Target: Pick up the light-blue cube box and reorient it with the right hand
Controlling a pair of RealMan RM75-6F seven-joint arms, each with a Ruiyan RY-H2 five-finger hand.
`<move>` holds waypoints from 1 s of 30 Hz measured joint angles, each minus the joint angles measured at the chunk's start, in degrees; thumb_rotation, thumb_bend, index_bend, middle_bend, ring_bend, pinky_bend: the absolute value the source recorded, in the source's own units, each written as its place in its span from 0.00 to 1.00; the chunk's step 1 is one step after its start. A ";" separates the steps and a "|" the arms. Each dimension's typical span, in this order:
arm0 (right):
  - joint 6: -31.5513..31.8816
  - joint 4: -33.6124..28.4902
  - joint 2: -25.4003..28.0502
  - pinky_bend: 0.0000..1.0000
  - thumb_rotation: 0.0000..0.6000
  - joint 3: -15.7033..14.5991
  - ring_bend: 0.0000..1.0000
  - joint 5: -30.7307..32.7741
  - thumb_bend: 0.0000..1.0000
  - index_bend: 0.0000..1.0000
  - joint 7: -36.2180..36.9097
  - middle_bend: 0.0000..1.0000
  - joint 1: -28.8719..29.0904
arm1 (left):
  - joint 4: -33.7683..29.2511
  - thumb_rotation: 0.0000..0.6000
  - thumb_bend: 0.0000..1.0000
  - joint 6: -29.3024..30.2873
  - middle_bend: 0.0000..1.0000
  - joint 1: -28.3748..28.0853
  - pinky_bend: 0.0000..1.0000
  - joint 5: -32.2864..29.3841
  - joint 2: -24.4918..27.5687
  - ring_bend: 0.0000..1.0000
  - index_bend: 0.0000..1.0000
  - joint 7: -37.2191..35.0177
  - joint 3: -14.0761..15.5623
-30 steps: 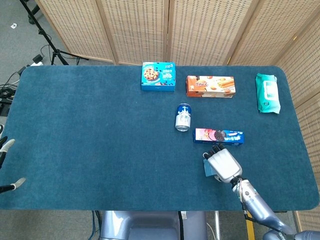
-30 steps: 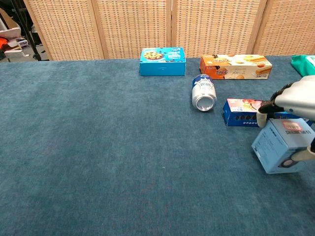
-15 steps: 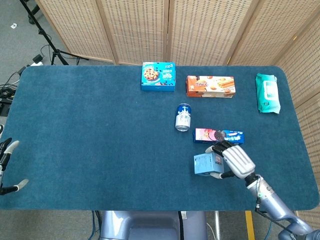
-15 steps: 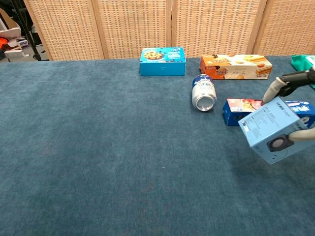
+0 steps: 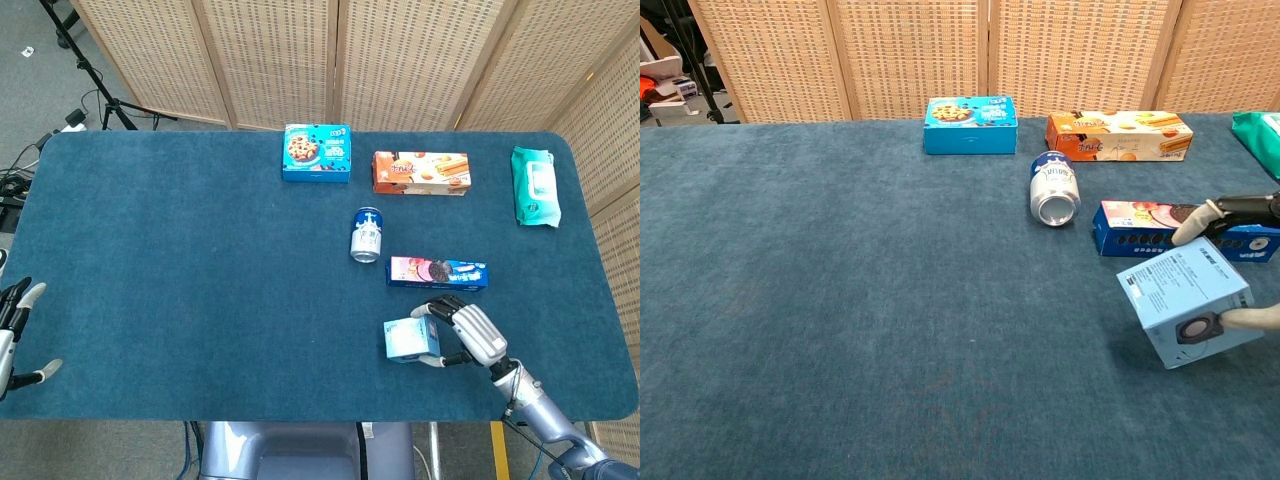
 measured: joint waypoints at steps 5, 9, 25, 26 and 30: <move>0.15 2.35 -0.58 0.17 1.00 -0.72 0.00 -0.72 0.38 0.09 2.06 0.01 -0.05 | -0.14 1.00 0.00 -0.14 0.00 -0.08 0.00 -0.21 -0.33 0.00 0.00 0.89 -0.04; 0.50 3.66 1.12 0.12 1.00 -2.02 0.00 -2.27 0.36 0.05 4.29 0.00 0.32 | -0.16 1.00 0.00 -0.28 0.00 -0.16 0.00 -0.16 -0.46 0.00 0.00 1.27 0.03; 1.32 1.30 7.20 0.04 1.00 -3.50 0.00 -3.39 0.16 0.00 1.39 0.00 0.27 | -0.26 1.00 0.00 0.42 0.00 0.13 0.00 0.56 -0.30 0.00 0.00 0.98 0.24; 1.47 0.56 7.88 0.03 1.00 -3.56 0.00 -3.68 0.10 0.00 0.81 0.00 0.36 | -0.26 1.00 0.00 0.46 0.00 0.14 0.00 0.61 -0.27 0.00 0.00 0.95 0.25; 0.58 -4.24 11.66 0.02 1.00 -3.90 0.00 -4.94 0.00 0.00 -5.19 0.00 1.44 | -0.26 1.00 0.00 0.63 0.00 0.20 0.00 0.81 -0.19 0.00 0.00 0.85 0.31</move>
